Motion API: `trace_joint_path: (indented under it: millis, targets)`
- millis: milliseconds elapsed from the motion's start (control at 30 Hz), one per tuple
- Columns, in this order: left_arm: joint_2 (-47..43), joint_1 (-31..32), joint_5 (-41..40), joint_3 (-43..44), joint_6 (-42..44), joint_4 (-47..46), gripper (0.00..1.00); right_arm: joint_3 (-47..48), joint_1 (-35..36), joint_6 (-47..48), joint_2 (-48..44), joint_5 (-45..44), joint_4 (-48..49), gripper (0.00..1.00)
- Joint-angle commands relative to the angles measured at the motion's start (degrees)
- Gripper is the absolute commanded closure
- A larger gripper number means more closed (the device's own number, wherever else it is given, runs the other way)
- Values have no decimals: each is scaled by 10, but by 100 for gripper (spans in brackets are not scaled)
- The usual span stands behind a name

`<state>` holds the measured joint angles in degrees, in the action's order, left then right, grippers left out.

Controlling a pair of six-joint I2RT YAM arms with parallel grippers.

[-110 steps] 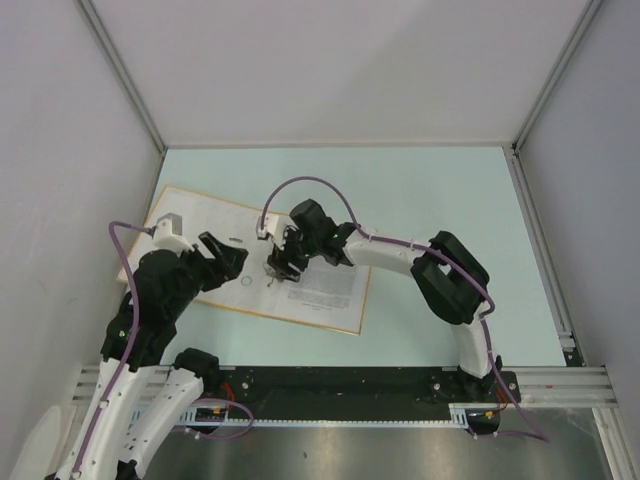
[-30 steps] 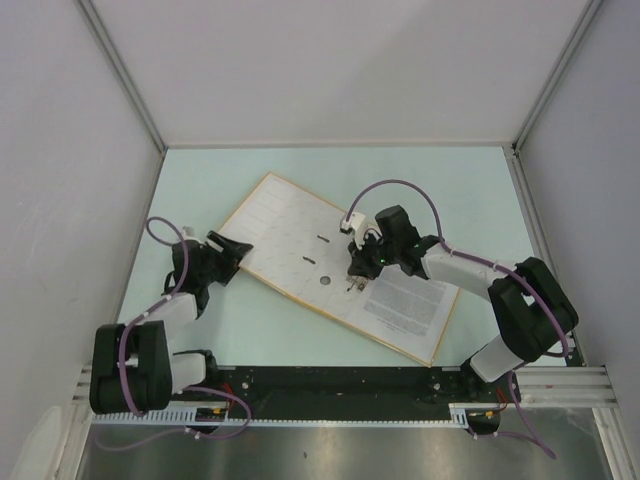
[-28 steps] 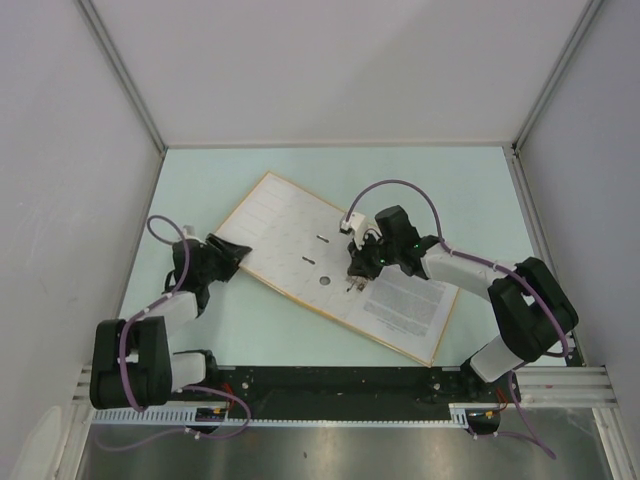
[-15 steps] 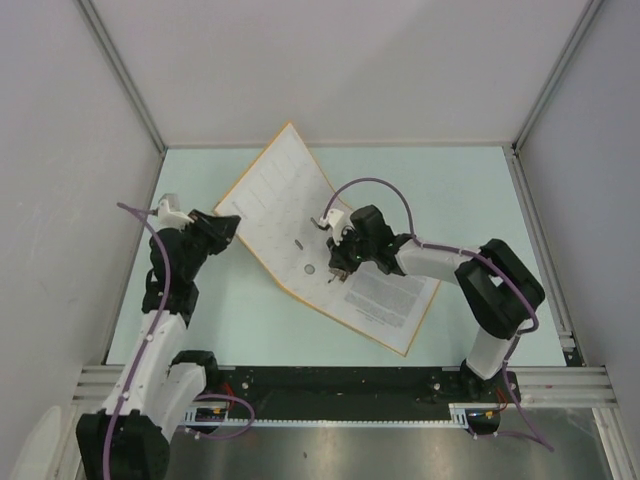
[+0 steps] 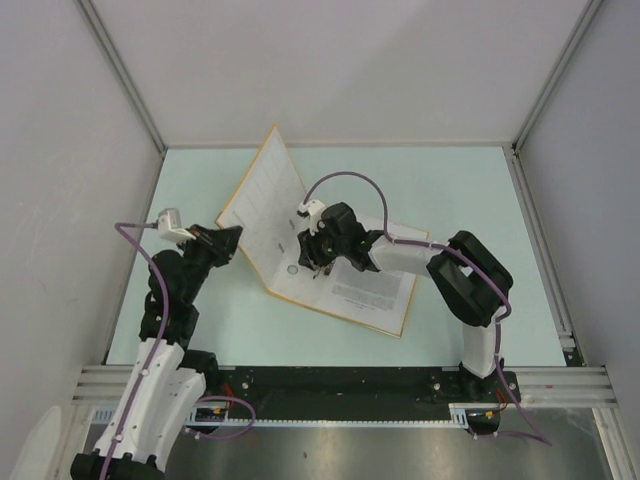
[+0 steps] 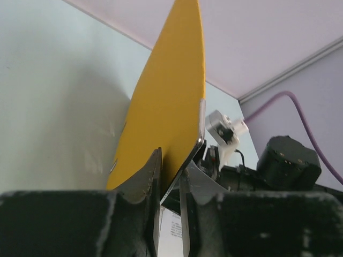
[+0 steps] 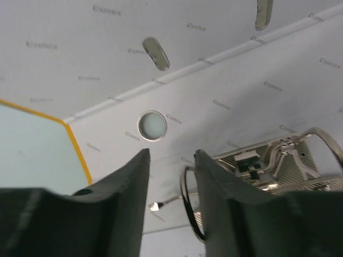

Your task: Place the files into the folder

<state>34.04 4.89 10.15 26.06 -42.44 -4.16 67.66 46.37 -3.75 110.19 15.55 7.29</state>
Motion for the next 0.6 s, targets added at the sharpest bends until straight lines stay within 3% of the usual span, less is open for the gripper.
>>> trace_joint_path:
  millis: [0,33,167,200,267,433,500,567]
  targets:
    - [-10,53,9,17,-30,57,100,31,17,-161,-57,-7,-48,47]
    - [-12,79,-11,17,-26,57,100,30,14,-175,-71,-21,-95,40]
    - [-3,158,-86,26,9,56,100,31,-15,-244,-155,-32,-194,27]
    - [1,173,-96,34,13,54,100,31,-22,-259,-170,-43,-212,14]
    - [11,218,-140,43,30,57,100,31,-51,-280,-202,-61,-258,1]
    - [21,289,-201,64,55,60,100,31,-57,-310,-304,-182,-253,0]
    - [23,303,-219,72,69,64,100,57,-31,-346,-307,-291,-263,0]
    - [23,322,-257,81,89,79,100,93,-17,-325,-283,-293,-272,0]
